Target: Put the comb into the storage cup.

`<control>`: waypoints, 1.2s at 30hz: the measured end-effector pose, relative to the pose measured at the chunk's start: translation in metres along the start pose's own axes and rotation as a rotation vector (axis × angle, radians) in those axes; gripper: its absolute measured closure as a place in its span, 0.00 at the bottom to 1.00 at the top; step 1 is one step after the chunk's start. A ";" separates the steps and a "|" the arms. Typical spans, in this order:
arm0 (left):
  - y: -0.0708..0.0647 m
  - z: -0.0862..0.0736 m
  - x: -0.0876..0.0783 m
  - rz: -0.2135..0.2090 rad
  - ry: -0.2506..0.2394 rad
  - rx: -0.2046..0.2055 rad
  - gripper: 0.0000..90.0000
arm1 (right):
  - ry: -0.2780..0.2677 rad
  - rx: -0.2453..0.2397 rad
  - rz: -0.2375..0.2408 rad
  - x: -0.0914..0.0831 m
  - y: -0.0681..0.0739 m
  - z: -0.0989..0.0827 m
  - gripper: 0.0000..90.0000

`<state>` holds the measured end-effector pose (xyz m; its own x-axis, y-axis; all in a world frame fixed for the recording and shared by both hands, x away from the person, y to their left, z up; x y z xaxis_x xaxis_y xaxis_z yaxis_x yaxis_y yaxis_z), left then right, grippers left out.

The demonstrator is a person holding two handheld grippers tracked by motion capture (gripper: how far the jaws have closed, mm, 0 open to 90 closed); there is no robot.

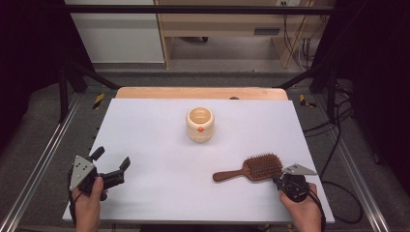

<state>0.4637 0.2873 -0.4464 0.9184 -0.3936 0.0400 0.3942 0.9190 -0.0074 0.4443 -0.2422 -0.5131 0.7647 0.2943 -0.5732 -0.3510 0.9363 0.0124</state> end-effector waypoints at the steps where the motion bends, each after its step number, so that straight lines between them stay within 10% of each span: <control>1: 0.000 0.000 0.000 0.002 0.000 0.000 0.02 | 0.001 -0.007 -0.006 0.000 -0.001 0.000 1.00; 36: -0.003 0.000 0.001 -0.001 0.006 0.008 0.02 | 0.043 -0.017 -0.025 0.037 -0.022 0.026 1.00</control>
<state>0.4636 0.2839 -0.4466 0.9183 -0.3943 0.0345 0.3945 0.9189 0.0011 0.4942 -0.2471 -0.5134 0.7493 0.2622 -0.6081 -0.3415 0.9398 -0.0156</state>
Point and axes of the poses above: each handheld gripper's, and its own axes: x roughly forward along the jaws, z roughly out of its top, y roughly to its left, the point moved 6 cm from there along x, roughly forward along the jaws, and after that the axes turned 9 degrees about -y, right-handed, at the moved point
